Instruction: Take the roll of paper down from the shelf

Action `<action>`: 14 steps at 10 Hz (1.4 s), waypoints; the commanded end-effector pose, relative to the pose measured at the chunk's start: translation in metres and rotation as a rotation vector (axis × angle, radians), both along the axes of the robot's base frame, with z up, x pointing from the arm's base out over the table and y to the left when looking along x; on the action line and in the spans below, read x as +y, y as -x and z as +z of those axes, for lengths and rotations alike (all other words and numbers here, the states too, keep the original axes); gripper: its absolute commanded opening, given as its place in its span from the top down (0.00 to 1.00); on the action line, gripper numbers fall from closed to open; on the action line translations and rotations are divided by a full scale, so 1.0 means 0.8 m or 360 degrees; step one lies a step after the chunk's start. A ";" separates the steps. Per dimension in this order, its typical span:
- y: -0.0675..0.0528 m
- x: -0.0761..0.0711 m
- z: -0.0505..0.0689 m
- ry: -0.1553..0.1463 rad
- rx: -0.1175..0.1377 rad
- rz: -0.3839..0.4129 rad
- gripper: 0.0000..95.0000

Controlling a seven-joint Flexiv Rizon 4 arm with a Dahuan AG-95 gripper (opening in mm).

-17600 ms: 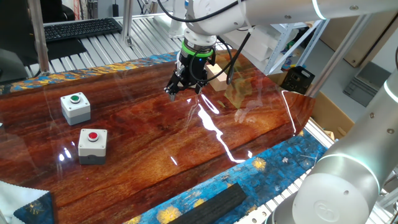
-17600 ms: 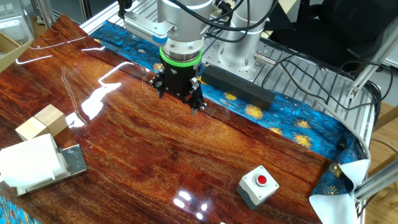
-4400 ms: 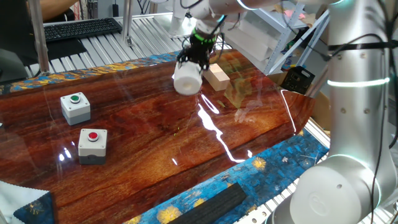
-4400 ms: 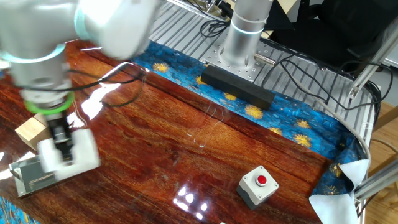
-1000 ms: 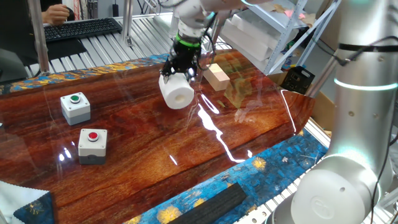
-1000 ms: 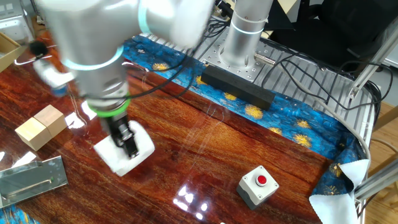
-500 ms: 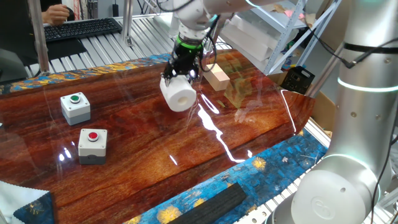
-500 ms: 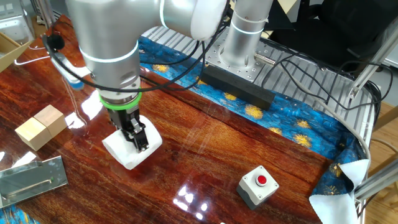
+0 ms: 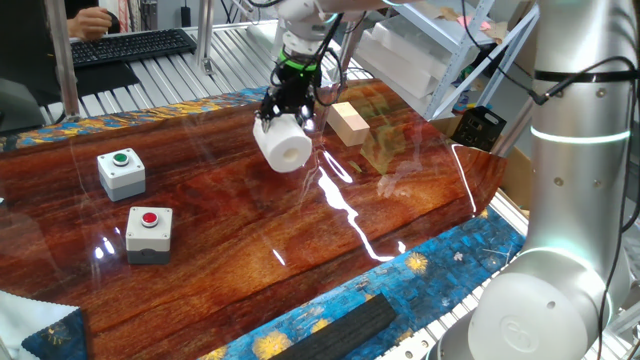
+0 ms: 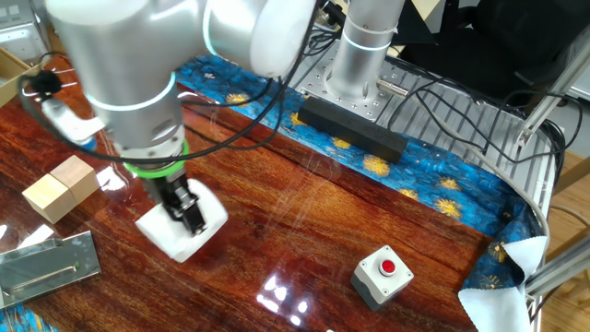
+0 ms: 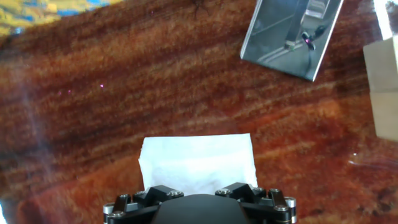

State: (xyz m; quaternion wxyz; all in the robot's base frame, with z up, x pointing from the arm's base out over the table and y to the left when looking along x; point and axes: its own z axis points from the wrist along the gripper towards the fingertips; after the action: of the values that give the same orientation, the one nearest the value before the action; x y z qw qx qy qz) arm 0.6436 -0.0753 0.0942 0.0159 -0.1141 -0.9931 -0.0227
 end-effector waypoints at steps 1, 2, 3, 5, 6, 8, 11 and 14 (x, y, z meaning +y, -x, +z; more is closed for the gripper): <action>0.009 0.001 0.001 0.0006 -0.0005 0.0013 1.00; 0.010 0.001 0.000 0.0007 -0.0004 0.0028 1.00; 0.013 0.001 0.000 0.0004 0.0004 0.0062 1.00; 0.020 0.004 0.001 0.0005 0.0008 0.0094 1.00; 0.023 0.006 0.002 0.0012 0.0010 0.0107 1.00; 0.030 0.010 0.003 0.0029 0.0015 0.0139 1.00; 0.038 0.013 0.003 0.0049 0.0013 0.0178 1.00; 0.044 0.014 0.002 0.0049 0.0003 0.0206 1.00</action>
State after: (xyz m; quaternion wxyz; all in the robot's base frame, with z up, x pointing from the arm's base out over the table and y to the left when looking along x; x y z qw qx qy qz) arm 0.6106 -0.0639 0.0937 0.0174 -0.0495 -0.9986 -0.0080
